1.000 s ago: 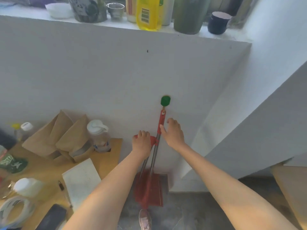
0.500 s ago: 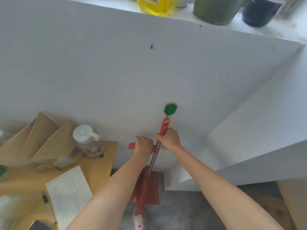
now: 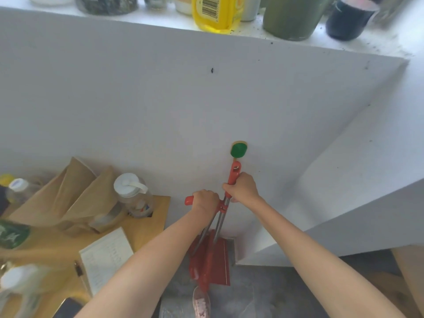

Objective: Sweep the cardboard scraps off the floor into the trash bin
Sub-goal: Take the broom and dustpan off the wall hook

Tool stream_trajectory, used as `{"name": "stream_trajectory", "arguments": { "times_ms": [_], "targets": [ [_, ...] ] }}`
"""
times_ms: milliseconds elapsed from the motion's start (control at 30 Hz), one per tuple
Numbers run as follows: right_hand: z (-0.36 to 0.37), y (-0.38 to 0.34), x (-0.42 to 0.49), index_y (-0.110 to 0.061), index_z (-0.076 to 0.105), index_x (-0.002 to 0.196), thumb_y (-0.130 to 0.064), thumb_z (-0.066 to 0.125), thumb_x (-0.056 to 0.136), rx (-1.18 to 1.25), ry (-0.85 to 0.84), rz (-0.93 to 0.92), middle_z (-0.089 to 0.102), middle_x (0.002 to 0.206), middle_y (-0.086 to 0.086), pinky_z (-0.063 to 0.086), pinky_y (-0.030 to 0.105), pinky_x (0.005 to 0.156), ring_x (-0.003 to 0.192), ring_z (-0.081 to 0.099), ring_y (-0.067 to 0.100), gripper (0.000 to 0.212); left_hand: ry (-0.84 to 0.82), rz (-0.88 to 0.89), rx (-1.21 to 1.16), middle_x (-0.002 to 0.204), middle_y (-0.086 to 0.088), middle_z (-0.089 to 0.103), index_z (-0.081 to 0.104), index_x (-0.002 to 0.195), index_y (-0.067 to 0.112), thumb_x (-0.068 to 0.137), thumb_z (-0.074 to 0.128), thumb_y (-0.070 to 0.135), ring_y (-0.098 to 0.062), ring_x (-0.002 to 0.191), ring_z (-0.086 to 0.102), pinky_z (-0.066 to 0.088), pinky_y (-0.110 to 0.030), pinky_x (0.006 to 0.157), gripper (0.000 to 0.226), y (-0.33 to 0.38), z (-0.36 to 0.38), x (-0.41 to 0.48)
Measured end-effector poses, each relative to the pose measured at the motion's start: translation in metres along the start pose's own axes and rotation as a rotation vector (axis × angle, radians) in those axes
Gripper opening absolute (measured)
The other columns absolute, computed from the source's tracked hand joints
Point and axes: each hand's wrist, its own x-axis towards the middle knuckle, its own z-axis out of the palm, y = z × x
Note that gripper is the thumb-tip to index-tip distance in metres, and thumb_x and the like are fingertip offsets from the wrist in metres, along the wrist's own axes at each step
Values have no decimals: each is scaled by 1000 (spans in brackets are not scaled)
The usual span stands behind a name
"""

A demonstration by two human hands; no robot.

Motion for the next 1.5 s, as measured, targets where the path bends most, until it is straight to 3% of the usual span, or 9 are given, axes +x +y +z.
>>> {"name": "stream_trajectory", "arguments": {
  "times_ms": [200, 333, 567, 700, 867, 1000, 1100, 1267, 1500],
  "targets": [
    [8, 7, -79, 1, 62, 72, -21, 64, 69, -4, 60, -70, 71, 82, 20, 60, 45, 69, 71, 70, 33, 23, 95, 55, 63, 120, -5, 60, 53, 120, 11, 93, 47, 7, -25, 112, 57, 39, -30, 76, 28, 10, 14, -69],
    [8, 7, -96, -8, 57, 66, -20, 63, 68, -28, 79, -71, 72, 80, 20, 60, 44, 69, 70, 71, 32, 14, 120, 62, -31, 120, -6, 60, 51, 121, 11, 93, 48, 8, -27, 111, 58, 44, -32, 86, 29, 5, 20, -80],
    [17, 15, -192, -5, 56, 59, -17, 63, 69, -22, 121, -132, 71, 69, 20, 61, 43, 63, 59, 72, 31, 17, 245, 122, -281, 103, -6, 67, 52, 108, 13, 86, 60, 31, -30, 99, 65, 41, -31, 66, 29, 20, 48, -169],
    [16, 23, -246, -13, 51, 59, -17, 66, 70, -5, 139, -95, 71, 71, 20, 61, 44, 61, 58, 71, 33, 19, 309, 200, -214, 98, -5, 69, 53, 106, 16, 90, 52, 48, -28, 93, 65, 40, -29, 64, 36, 33, 60, -213],
    [12, 42, -290, -13, 63, 65, -30, 67, 71, -92, 192, -89, 67, 63, 1, 54, 29, 65, 67, 67, 23, 18, 426, 245, -157, 89, -5, 69, 55, 97, 19, 88, 48, 57, -30, 85, 66, 38, -30, 61, 40, 47, 74, -258],
    [24, 51, -316, -13, 63, 64, -34, 67, 85, 384, -16, -149, 66, 67, 3, 48, 26, 69, 69, 63, 15, 30, 413, 185, -242, 85, -3, 68, 58, 94, 22, 87, 51, 56, -28, 81, 67, 44, -30, 62, 36, 55, 81, -282],
    [41, 64, -329, -18, 44, 53, -27, 66, 87, 565, 28, -178, 48, 44, -6, 39, 23, 55, 49, 50, 15, 42, 406, 198, -234, 82, -1, 67, 59, 94, 23, 86, 53, 57, -26, 77, 65, 40, -29, 59, 35, 60, 84, -300],
    [40, 70, -348, -16, 30, 48, -2, 55, 89, 583, -174, -301, 28, 42, -6, 31, 25, 46, 42, 29, 14, 50, 414, 249, -237, 74, 0, 65, 56, 89, 24, 84, 53, 60, -25, 69, 63, 48, -32, 59, 36, 54, 95, -322],
    [42, 80, -369, -14, 30, 50, -5, 56, 84, 417, -398, -391, 30, 44, -2, 33, 20, 48, 48, 31, 19, 44, 337, 352, -312, 87, -2, 71, 61, 108, 28, 82, 60, 55, -27, 80, 66, 54, -38, 72, 38, 48, 105, -338]
  ]
}}
